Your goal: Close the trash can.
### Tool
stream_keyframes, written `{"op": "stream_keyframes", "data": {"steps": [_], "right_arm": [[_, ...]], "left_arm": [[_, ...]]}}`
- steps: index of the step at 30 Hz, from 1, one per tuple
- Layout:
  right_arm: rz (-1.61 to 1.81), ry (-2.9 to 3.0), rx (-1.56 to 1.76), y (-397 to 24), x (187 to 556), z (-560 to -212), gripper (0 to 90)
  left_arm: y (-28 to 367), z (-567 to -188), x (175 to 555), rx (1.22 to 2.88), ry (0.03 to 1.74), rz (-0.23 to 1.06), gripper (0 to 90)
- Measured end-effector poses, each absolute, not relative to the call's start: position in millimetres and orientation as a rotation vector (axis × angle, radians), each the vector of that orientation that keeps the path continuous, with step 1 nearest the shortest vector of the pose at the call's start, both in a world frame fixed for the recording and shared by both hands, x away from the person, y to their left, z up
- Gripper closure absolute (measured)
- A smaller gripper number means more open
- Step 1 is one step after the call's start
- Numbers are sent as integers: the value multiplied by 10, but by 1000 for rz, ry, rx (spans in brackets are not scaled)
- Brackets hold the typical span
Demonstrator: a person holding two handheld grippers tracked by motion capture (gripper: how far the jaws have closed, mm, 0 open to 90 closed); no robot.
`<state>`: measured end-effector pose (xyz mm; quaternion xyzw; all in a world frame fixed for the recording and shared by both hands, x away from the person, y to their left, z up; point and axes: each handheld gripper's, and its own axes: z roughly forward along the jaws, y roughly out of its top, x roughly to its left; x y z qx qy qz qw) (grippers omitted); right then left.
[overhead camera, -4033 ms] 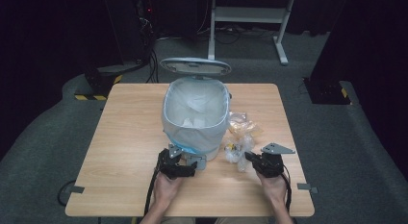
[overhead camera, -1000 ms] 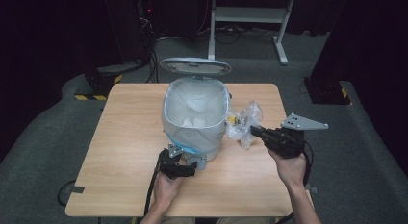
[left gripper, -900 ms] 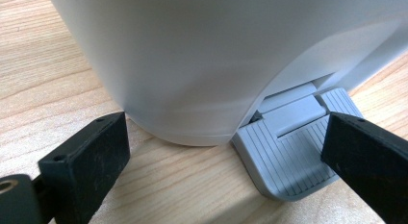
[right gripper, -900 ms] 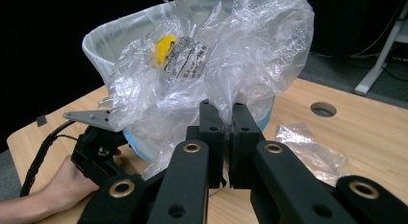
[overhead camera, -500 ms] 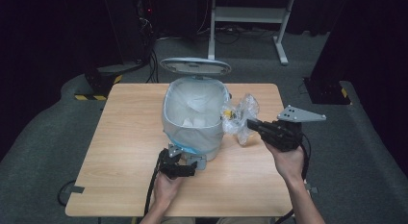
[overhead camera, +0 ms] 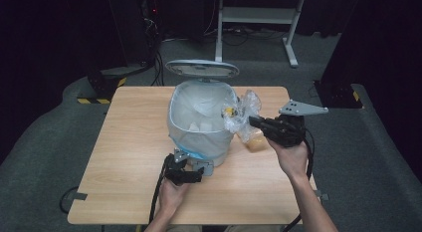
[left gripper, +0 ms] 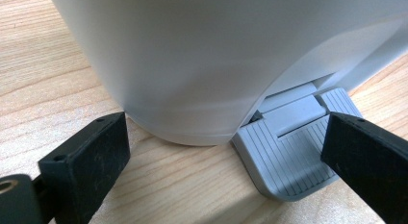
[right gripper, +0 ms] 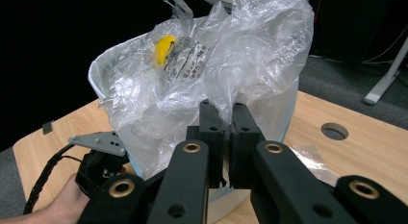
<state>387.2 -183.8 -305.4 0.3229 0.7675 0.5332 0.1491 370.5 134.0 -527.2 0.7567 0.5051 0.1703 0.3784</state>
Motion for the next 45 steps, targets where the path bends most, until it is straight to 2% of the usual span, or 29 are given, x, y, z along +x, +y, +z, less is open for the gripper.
{"op": "stream_keyframes", "data": {"steps": [45], "right_arm": [[1496, 2269, 914, -1309, 4272, -3003, 863]], "left_arm": [[1344, -5273, 3708, 1931, 1293, 428, 32]]}}
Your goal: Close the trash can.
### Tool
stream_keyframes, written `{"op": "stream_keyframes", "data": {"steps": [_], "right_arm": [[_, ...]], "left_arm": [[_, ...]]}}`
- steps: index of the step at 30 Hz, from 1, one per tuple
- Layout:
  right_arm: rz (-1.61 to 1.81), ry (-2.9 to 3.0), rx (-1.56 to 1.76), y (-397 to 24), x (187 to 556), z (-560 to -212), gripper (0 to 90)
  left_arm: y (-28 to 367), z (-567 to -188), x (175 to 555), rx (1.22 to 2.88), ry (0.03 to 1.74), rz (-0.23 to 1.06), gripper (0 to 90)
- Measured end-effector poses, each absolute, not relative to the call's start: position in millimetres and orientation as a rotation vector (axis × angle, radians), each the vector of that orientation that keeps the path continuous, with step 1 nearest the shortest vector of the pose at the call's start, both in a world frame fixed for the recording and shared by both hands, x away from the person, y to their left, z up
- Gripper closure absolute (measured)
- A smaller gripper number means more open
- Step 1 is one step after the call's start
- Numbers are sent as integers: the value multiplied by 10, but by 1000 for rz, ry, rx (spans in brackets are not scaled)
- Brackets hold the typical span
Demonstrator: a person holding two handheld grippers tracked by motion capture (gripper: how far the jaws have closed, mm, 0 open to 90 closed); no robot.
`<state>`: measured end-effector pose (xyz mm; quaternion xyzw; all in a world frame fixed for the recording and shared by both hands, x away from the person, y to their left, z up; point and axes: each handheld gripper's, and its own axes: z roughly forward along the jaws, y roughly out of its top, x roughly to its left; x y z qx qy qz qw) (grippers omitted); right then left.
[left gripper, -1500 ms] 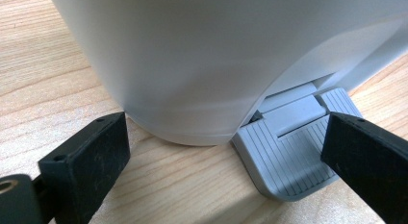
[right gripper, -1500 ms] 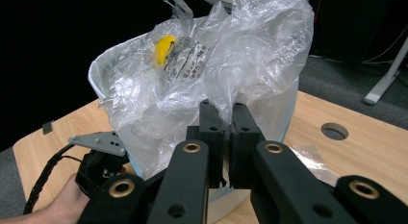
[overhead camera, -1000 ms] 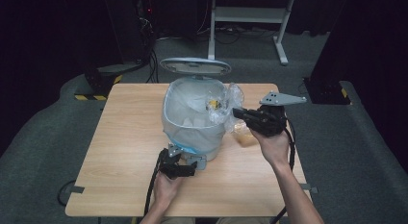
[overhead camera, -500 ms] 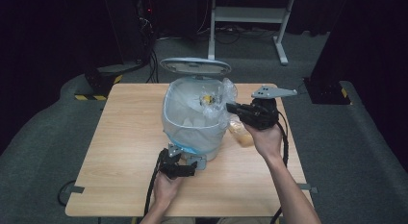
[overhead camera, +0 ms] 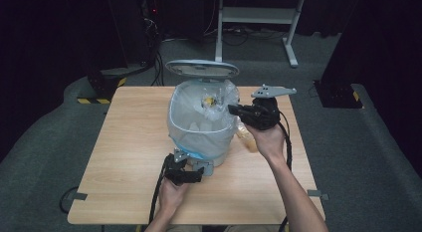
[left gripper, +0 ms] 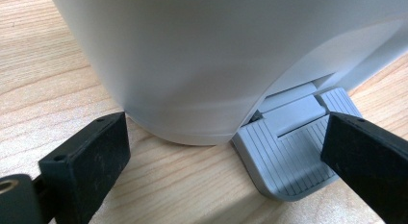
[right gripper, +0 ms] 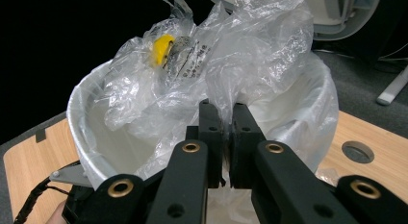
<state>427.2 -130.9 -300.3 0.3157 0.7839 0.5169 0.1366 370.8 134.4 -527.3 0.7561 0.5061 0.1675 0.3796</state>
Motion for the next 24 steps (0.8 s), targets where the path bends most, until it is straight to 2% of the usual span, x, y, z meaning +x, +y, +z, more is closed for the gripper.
{"op": "stream_keyframes", "data": {"steps": [24], "right_arm": [[1410, 2352, 901, -1078, 4371, -3127, 835]], "left_arm": [[1345, -5273, 3708, 1931, 1292, 427, 32]]}}
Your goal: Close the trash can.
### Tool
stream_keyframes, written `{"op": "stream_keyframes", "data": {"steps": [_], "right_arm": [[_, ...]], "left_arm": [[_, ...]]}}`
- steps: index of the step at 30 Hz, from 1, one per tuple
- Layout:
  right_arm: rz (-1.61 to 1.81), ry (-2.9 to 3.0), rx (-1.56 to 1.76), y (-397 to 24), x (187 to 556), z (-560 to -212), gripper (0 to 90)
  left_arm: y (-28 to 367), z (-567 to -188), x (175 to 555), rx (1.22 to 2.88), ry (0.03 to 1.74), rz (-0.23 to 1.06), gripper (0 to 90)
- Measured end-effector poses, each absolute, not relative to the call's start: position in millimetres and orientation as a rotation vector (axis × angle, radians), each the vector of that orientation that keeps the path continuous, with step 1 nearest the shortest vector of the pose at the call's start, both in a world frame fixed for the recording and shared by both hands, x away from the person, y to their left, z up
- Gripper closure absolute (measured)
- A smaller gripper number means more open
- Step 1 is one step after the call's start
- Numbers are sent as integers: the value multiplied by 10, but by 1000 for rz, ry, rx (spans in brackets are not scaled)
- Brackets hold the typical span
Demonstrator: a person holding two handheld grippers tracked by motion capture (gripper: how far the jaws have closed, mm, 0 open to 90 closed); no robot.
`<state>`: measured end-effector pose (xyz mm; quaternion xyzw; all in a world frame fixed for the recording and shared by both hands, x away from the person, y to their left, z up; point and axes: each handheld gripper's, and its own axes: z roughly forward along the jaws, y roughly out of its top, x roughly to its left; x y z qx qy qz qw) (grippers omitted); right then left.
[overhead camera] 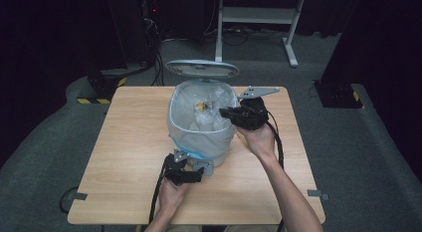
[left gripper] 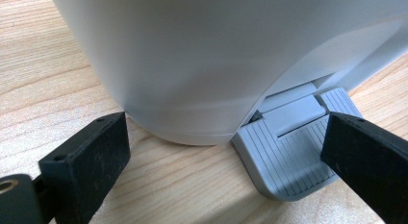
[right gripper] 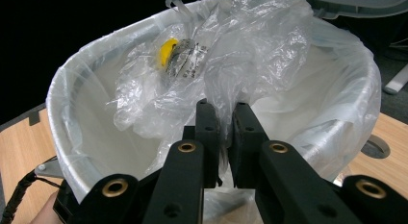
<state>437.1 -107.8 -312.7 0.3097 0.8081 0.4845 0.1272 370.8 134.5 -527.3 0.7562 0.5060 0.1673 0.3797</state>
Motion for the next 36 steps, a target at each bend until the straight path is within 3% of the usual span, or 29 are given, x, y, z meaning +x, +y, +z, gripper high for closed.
{"op": "stream_keyframes", "data": {"steps": [8, 18, 36], "right_arm": [[1365, 2337, 907, -1052, 4372, -3144, 613], [1367, 2330, 882, -1038, 4352, -3144, 459], [1414, 2268, 852, -1148, 4250, -3126, 427]], "left_arm": [[1345, -5273, 3708, 1931, 1292, 427, 32], [1345, -5273, 3708, 1932, 1292, 427, 32], [1346, -5273, 3709, 1931, 1293, 425, 32]]}}
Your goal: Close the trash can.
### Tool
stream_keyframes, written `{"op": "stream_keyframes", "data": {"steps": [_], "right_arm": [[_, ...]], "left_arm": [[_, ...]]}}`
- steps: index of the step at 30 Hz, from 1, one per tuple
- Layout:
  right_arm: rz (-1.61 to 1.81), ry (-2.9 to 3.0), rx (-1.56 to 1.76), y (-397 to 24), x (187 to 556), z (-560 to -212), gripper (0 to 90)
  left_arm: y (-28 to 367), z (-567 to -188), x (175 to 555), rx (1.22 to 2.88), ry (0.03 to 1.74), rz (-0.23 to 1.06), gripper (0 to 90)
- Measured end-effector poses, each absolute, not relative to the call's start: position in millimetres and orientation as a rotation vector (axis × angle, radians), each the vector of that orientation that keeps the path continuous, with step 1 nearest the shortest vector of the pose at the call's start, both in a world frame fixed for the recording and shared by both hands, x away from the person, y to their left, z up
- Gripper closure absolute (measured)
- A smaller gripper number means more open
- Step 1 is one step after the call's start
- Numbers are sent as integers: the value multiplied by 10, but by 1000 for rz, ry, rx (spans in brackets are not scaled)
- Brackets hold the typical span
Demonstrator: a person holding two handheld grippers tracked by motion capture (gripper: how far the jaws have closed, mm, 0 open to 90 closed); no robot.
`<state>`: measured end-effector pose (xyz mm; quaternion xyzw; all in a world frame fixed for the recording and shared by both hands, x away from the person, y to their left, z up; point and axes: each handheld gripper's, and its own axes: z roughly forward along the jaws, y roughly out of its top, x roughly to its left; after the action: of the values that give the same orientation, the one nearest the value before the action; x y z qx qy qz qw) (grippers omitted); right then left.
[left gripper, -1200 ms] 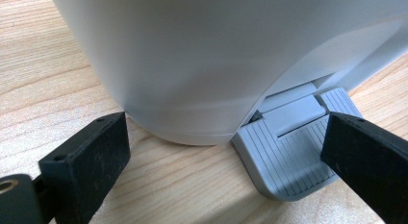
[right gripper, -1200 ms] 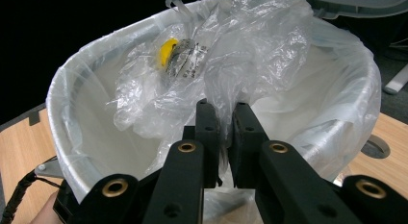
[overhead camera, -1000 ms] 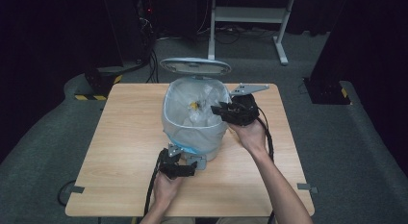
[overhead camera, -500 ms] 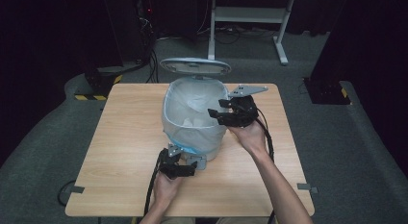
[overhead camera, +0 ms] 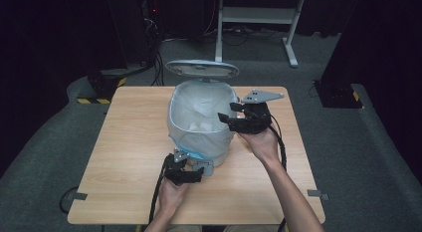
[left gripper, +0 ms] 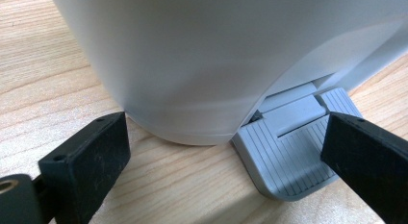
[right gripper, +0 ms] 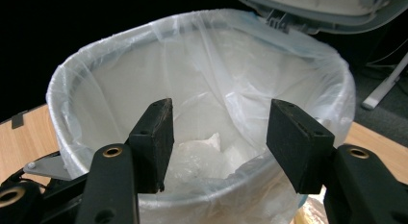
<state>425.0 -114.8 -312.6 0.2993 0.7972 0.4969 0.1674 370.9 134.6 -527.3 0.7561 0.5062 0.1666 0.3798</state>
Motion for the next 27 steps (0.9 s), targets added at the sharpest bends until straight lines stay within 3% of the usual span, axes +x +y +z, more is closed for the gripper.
{"op": "stream_keyframes", "data": {"steps": [27], "right_arm": [[1490, 2180, 888, -1443, 4116, -3184, 436]], "left_arm": [[1346, -5273, 3709, 1931, 1293, 425, 32]]}}
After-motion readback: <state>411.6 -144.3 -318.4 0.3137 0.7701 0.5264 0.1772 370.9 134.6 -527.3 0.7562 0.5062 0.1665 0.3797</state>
